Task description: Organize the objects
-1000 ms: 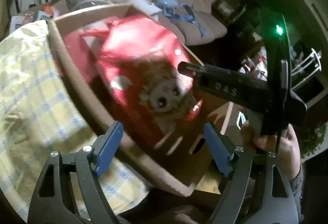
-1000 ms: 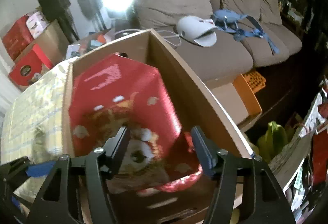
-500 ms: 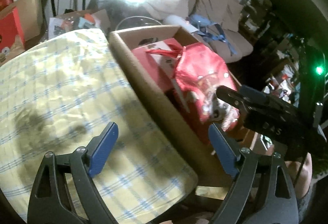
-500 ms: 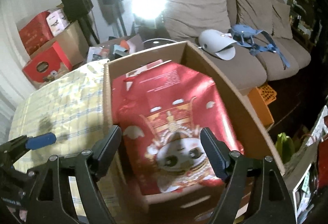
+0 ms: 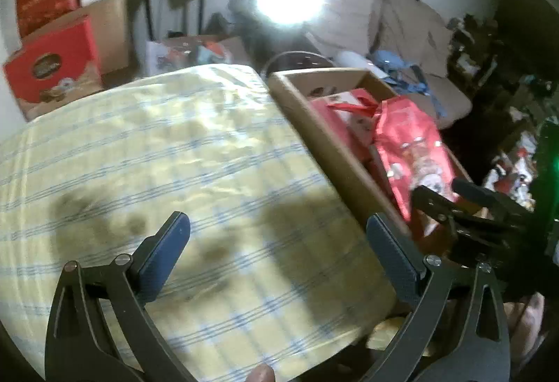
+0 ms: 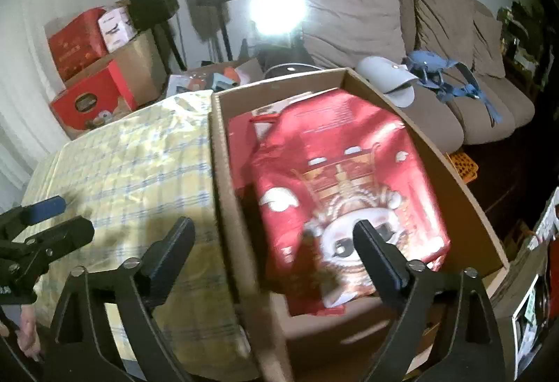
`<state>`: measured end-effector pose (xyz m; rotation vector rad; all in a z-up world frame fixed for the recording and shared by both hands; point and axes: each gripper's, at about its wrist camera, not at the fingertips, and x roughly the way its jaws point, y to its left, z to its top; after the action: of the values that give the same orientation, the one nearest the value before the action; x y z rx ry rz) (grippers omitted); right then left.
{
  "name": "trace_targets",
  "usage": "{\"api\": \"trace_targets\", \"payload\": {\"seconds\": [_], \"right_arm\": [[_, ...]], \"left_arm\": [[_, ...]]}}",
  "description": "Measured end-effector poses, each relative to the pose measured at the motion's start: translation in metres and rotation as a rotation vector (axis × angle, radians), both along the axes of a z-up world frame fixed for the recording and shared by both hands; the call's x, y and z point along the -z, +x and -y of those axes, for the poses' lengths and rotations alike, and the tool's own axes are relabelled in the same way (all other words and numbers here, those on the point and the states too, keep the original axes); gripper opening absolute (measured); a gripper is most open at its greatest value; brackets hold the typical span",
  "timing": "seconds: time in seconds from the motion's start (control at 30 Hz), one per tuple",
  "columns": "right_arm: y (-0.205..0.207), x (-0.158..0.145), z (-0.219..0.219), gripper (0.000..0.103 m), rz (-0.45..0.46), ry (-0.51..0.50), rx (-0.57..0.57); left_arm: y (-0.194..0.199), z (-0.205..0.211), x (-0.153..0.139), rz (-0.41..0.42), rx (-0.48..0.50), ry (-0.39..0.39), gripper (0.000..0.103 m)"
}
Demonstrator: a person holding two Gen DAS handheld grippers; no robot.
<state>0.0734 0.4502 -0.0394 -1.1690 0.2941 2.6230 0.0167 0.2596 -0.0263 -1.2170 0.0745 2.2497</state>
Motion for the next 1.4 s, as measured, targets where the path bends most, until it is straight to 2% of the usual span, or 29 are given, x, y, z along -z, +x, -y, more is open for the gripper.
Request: {"api": "trace_targets", "payload": {"seconds": [0.07, 0.53, 0.67, 0.87, 1.4], "right_arm": [[0.004, 0.000, 0.011, 0.102, -0.014, 0.008, -0.009], [0.027, 0.005, 0.063, 0.102, -0.055, 0.019, -0.070], [0.034, 0.007, 0.073, 0.102, -0.061, 0.028, -0.086], [0.042, 0.010, 0.084, 0.102, -0.058, 0.050, -0.099], [0.070, 0.016, 0.100, 0.102, -0.050, 0.106, -0.095]], "left_arm": [[0.003, 0.012, 0.002, -0.010, -0.030, -0.014, 0.101], [0.032, 0.083, 0.020, -0.010, -0.179, -0.058, 0.102], [0.045, 0.096, 0.022, -0.030, -0.193, -0.113, 0.102], [0.063, 0.121, 0.025, -0.021, -0.214, -0.100, 0.102], [0.094, 0.165, 0.013, -0.082, -0.302, -0.065, 0.102]]}}
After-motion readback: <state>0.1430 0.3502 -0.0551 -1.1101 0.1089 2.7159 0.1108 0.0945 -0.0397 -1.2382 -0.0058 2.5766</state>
